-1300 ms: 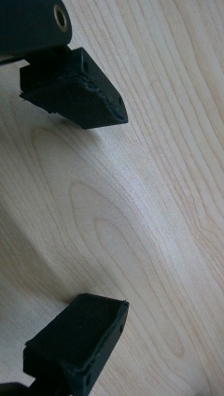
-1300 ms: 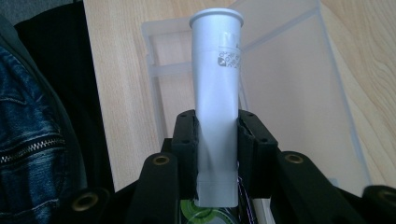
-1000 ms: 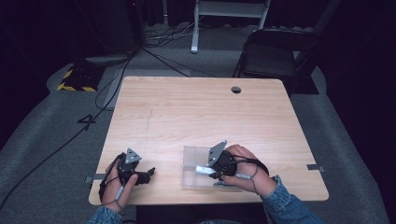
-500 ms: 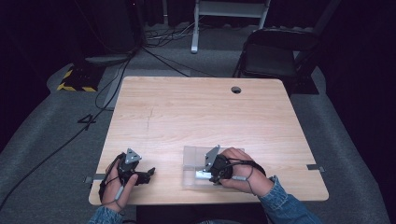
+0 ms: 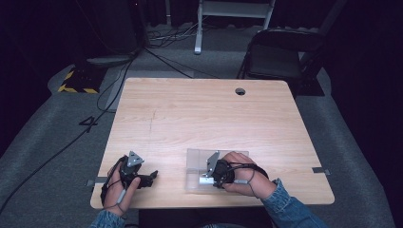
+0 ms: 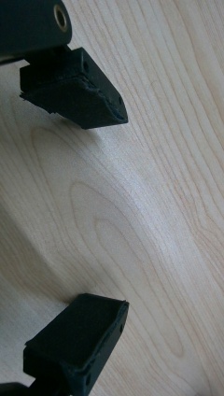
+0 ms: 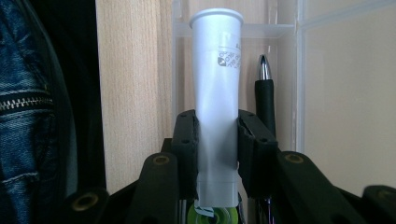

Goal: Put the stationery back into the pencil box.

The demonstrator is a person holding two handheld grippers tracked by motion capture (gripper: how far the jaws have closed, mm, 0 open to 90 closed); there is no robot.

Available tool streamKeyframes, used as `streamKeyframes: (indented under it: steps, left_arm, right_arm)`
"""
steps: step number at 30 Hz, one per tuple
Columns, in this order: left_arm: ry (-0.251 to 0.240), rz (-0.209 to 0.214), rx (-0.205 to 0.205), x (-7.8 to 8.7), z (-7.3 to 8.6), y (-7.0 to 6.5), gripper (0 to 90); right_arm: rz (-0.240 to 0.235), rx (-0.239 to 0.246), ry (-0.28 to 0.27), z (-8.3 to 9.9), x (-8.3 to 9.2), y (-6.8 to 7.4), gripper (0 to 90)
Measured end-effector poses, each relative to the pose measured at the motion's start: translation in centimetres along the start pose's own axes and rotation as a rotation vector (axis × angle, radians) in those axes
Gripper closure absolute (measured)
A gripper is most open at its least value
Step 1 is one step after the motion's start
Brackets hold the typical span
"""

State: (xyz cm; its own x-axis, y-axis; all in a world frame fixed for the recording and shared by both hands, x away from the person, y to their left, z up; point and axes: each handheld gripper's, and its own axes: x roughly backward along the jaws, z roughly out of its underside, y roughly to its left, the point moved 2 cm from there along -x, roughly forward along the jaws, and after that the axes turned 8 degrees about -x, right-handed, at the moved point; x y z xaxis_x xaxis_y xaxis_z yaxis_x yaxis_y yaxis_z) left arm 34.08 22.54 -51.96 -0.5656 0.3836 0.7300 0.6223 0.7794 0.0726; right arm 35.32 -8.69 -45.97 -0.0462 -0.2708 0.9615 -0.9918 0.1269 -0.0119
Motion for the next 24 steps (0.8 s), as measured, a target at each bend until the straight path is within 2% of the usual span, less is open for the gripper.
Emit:
streamKeyframes:
  steps: [5, 16, 24]
  left_arm:
    - [0.0, 0.0, 0.0, 0.0, 0.0, 0.0, 10.7]
    - [-0.001, 0.0, 0.0, 0.0, 0.0, 0.0, 10.7]
    - [0.0, 0.0, 0.0, 0.0, 0.0, 0.0, 10.7]
  right_arm:
    - [-0.008, 0.002, 0.007, 0.0, -0.2, -0.1, 71.3]
    - [0.004, 0.02, 0.022, -0.1, -0.8, -0.5, 71.2]
    - [0.002, 0.025, 0.01, -0.1, -1.1, -0.7, 71.2]
